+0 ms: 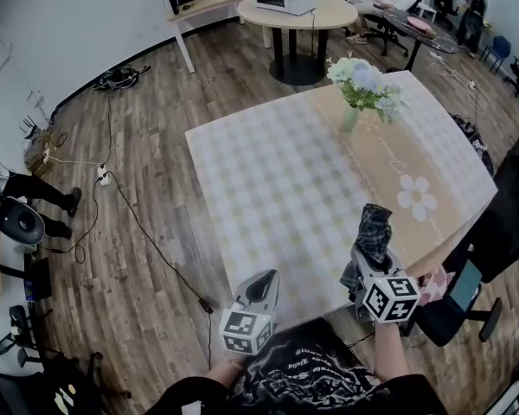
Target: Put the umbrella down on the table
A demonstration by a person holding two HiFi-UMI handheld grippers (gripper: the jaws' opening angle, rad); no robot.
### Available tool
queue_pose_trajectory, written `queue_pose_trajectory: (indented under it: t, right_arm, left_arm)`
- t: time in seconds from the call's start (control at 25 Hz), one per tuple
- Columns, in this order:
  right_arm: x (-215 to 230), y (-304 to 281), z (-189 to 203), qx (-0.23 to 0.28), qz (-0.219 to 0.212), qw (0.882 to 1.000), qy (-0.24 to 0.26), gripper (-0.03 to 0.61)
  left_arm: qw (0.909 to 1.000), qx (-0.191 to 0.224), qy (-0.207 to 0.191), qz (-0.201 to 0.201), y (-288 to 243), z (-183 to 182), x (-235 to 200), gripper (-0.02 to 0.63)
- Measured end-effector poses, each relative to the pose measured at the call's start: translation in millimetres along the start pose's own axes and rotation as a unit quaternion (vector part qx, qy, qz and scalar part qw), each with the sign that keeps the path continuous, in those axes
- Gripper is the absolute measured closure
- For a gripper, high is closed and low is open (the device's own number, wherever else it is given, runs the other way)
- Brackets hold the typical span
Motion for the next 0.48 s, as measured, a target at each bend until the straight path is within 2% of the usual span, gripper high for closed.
queue_pose_trajectory:
  t: [0.36, 0.48]
  right_arm:
    - [15, -54, -27, -0.021, -0.022, 0.999, 0.034, 0.399]
    - [14, -73, -30, -0.028, -0.022, 0.998, 0.048, 0.399]
  left_arm:
    - [0.9992, 0.011, 0.012, -0.038, 1, -2, -11, 0.595]
    - [0.9992, 0.008, 0.002, -0.039, 2, 0, -19, 0.595]
Point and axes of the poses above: the fingertips, and each gripper's own axes: y backward along the fingers, x to its right, z out of its underside, the point moved 7 cm from there along y, backward along the fingers, and after that the axes turned 1 degree about -x, right-handed, at the moved point
